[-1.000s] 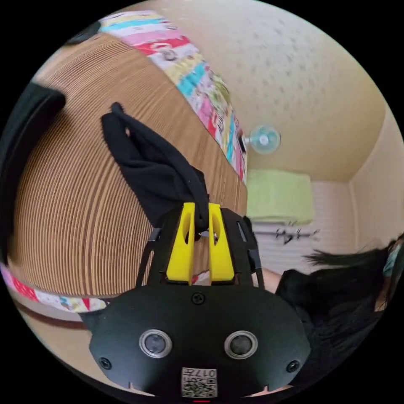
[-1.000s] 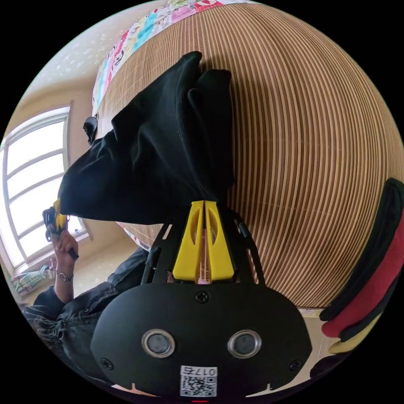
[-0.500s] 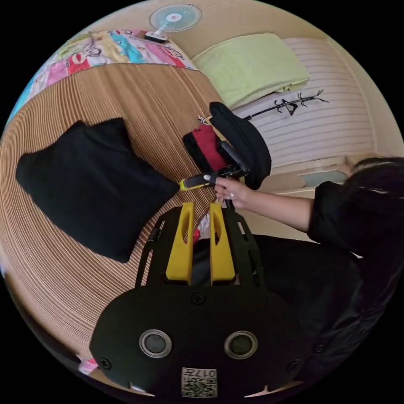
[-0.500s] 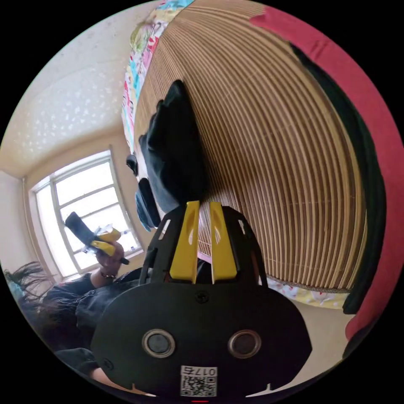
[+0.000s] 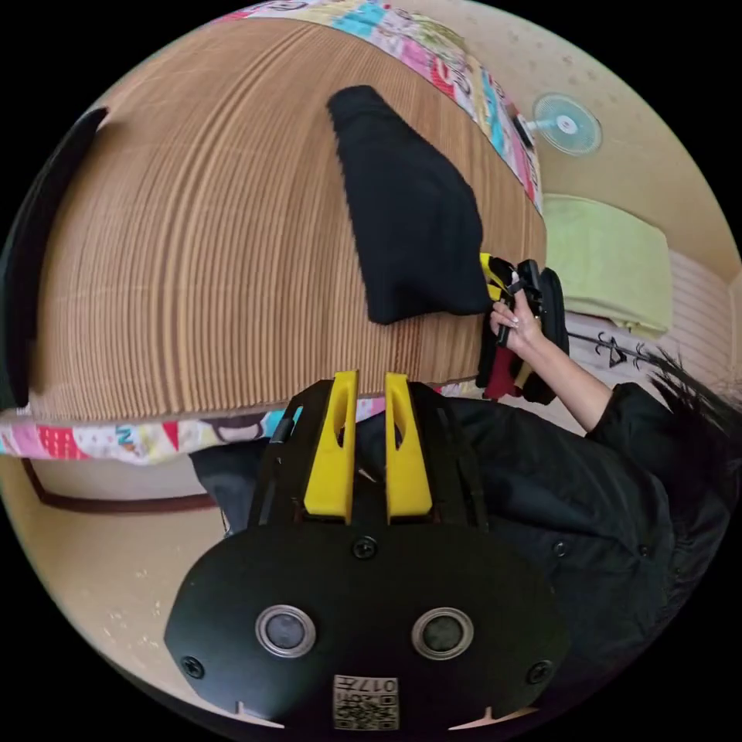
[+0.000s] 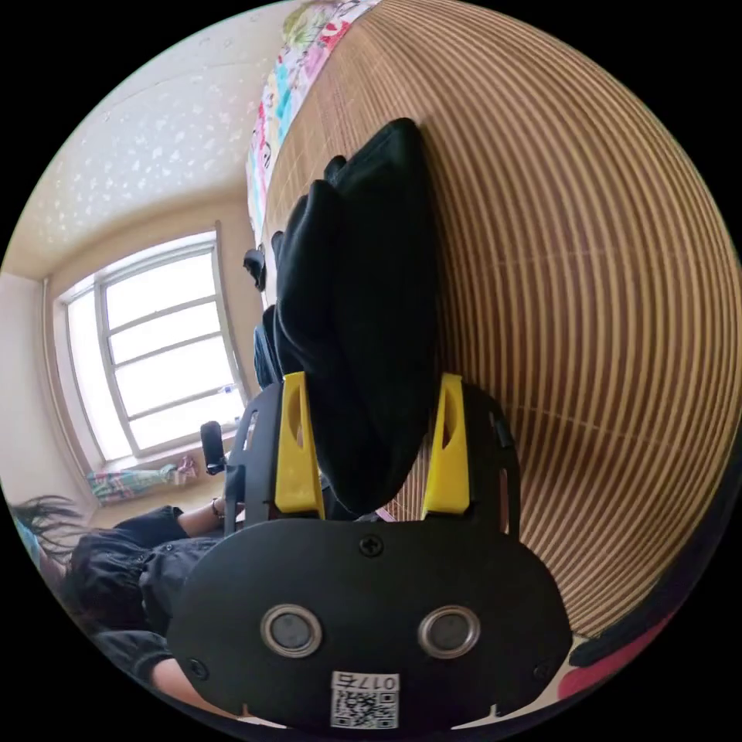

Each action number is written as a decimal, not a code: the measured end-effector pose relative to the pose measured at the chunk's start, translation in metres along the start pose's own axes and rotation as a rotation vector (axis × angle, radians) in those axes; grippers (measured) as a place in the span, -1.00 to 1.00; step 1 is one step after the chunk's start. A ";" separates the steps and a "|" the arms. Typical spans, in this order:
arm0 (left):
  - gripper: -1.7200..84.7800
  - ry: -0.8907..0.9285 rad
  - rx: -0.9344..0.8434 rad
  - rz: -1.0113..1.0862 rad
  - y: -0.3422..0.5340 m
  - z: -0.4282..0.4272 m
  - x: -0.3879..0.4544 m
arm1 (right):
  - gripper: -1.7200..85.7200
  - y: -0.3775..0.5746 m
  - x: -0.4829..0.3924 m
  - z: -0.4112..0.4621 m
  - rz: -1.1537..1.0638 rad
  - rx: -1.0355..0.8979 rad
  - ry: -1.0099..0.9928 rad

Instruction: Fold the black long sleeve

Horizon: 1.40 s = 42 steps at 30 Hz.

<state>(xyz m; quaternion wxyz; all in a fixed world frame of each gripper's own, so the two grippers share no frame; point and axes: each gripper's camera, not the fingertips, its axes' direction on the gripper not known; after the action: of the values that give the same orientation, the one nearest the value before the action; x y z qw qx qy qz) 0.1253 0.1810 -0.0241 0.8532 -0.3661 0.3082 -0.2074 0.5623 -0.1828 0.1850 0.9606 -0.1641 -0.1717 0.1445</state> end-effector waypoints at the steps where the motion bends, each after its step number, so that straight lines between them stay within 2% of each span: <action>1: -0.81 -0.015 0.013 -0.038 0.013 -0.004 -0.010 | -0.45 0.000 0.007 0.009 -0.002 -0.019 -0.058; 5: -0.82 -0.021 0.044 -0.158 0.051 -0.011 -0.038 | -0.52 0.007 0.038 0.039 0.075 -0.036 -0.188; 9: -0.84 -0.030 0.091 -0.292 0.081 -0.017 -0.059 | -0.69 0.016 0.073 0.093 0.186 -0.101 -0.567; 13: -0.86 -0.031 0.135 -0.349 0.094 -0.028 -0.068 | -0.78 0.014 0.048 0.092 0.021 0.095 -0.792; 16: -0.88 -0.033 0.155 -0.351 0.092 -0.037 -0.069 | -0.81 -0.007 0.020 0.067 -0.100 0.140 -0.909; 23: -0.93 0.002 0.187 -0.332 0.069 -0.046 -0.064 | -0.82 -0.011 -0.061 -0.044 -0.476 0.134 -0.904; 28: -0.97 -0.045 0.131 -0.278 0.050 -0.039 -0.056 | -0.82 0.069 -0.097 -0.172 -0.794 0.145 -0.731; 31: -0.98 -0.074 0.084 -0.264 0.040 -0.035 -0.059 | -0.82 0.128 -0.085 -0.237 -0.890 0.204 -0.631; 35: -0.98 -0.075 0.063 -0.272 0.030 -0.037 -0.067 | -0.82 0.203 -0.016 -0.295 -0.765 0.361 -0.520; 38: -0.98 -0.044 0.075 -0.278 0.021 -0.042 -0.075 | -0.82 0.257 0.078 -0.309 -0.390 0.450 -0.468; 40: -0.98 -0.045 0.063 -0.274 0.013 -0.045 -0.079 | -0.82 0.305 0.152 -0.304 -0.016 0.530 -0.281; 41: -0.98 -0.050 0.058 -0.272 0.011 -0.046 -0.080 | -0.82 0.317 0.168 -0.301 0.076 0.547 -0.252; 42: -0.98 -0.064 0.048 -0.267 0.007 -0.048 -0.081 | -0.81 0.342 0.198 -0.295 0.194 0.613 -0.312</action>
<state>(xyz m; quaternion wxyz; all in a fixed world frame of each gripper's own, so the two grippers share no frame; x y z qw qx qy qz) 0.0351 0.2083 -0.0248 0.8357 -0.3899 0.2245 -0.3148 0.7759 0.1138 -0.1455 0.9092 0.1401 -0.2488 0.3030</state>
